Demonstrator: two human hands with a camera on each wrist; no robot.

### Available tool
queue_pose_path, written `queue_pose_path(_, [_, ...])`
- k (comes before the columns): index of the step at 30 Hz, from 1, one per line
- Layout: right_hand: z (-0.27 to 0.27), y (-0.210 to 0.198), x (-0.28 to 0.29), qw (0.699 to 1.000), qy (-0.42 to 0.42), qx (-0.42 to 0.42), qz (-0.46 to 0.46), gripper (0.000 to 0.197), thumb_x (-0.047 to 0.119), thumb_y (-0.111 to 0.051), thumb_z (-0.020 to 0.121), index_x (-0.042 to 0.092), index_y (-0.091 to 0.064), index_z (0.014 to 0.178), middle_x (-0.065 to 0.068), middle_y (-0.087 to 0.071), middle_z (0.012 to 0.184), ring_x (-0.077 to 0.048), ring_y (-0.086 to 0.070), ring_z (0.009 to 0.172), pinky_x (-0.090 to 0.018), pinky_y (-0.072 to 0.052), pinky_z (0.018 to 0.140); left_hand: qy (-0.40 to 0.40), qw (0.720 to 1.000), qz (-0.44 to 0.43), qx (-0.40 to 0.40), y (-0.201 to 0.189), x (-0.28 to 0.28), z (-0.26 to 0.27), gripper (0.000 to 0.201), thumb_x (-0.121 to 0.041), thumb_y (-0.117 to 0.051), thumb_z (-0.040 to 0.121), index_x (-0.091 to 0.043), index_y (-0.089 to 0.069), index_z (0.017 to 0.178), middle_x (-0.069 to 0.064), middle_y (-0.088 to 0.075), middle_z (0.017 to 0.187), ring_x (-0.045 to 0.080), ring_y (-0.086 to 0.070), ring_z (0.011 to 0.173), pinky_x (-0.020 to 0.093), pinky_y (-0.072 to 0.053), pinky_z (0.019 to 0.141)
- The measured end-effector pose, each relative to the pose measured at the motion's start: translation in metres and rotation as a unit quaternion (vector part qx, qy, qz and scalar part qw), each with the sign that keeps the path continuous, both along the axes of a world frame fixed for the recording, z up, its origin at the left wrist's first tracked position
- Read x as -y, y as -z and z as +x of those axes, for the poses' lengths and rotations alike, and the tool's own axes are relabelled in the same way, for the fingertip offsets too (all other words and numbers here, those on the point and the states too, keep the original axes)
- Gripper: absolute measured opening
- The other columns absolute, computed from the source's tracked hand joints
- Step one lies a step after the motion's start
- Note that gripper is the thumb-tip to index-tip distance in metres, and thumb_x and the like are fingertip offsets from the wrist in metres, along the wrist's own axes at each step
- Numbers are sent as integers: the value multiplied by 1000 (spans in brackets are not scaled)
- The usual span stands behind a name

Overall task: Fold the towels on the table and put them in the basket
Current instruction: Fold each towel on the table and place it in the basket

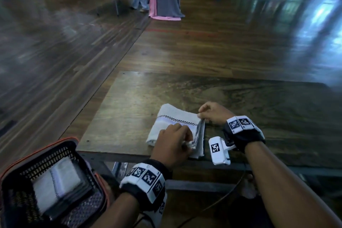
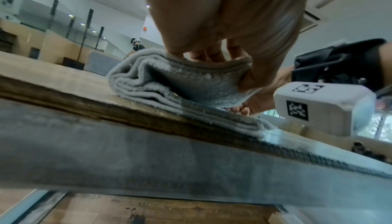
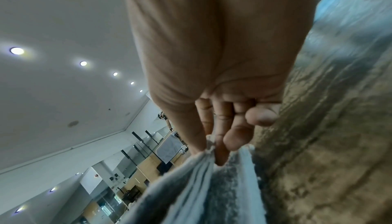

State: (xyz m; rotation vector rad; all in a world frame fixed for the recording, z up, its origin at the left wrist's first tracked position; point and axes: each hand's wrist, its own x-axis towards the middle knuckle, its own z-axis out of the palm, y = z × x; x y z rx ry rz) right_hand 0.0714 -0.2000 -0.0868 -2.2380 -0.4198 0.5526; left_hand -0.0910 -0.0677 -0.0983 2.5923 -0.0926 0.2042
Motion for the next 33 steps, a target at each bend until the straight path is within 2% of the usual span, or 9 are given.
queue_pose_path(6, [5,5,9,996,50,66,18,13,16,-64,85,23,-53,81,-7,-64,88,-21,-62,81,-34,-50,79,33,993,111,4,13,11,-2,23,-27,-59,79,-25,-50,100,-5,-52,106,19,-45,100,31,-29,81])
queue_pose_path(10, [3,9,7,995,52,89,6,9,15,-64,85,18,-56,88,-2,-60,84,-20,-59,81,-30,-47,75,53,987,152,8,17,13,-1,22,-30,-54,84,-28,-49,105,-7,-50,110,18,-43,104,29,-24,82])
queue_pose_path(15, [6,12,7,993,56,102,-11,9,14,-64,84,17,-57,89,5,-53,74,-16,-54,77,-24,-39,69,61,989,135,0,16,13,-1,20,-30,-54,83,-30,-52,103,-10,-52,108,15,-44,102,27,-23,78])
queue_pose_path(21, [1,21,6,987,56,107,-103,7,24,-61,88,19,-56,86,0,-61,93,-20,-59,90,-32,-47,80,79,988,134,-24,18,12,-1,24,-29,-52,85,-33,-53,109,-13,-52,113,12,-42,105,26,-25,84])
queue_pose_path(24, [-6,19,9,978,84,125,-145,14,35,-60,87,24,-53,82,7,-58,82,-17,-57,82,-33,-46,79,102,988,98,-59,6,9,4,24,-33,-53,82,-32,-59,105,-11,-56,108,13,-46,102,27,-27,80])
queue_pose_path(26, [-13,11,11,969,83,161,-169,17,35,-57,88,25,-50,77,11,-53,71,-18,-53,76,-36,-41,84,105,988,86,-77,-7,2,13,21,-33,-54,84,-31,-64,102,-9,-60,106,14,-49,103,30,-33,83])
queue_pose_path(28, [-25,2,11,962,57,202,-176,16,31,-52,91,25,-49,76,9,-57,72,-19,-52,73,-39,-40,87,90,987,109,-73,-19,-12,22,22,-30,-52,86,-29,-64,105,-7,-60,111,15,-50,109,33,-36,90])
queue_pose_path(30, [-44,-3,8,958,0,232,-167,13,28,-47,92,23,-53,83,5,-64,80,-19,-55,71,-40,-43,87,64,983,161,-67,-24,-33,29,27,-29,-49,88,-29,-59,113,-7,-56,123,14,-48,116,35,-33,94])
queue_pose_path(33, [-80,4,-1,935,-131,292,-150,19,33,-43,93,23,-57,100,2,-64,97,-18,-57,87,-38,-42,89,25,978,194,-78,-24,-61,37,40,-28,-46,90,-32,-47,130,-7,-38,147,16,-36,132,39,-29,103])
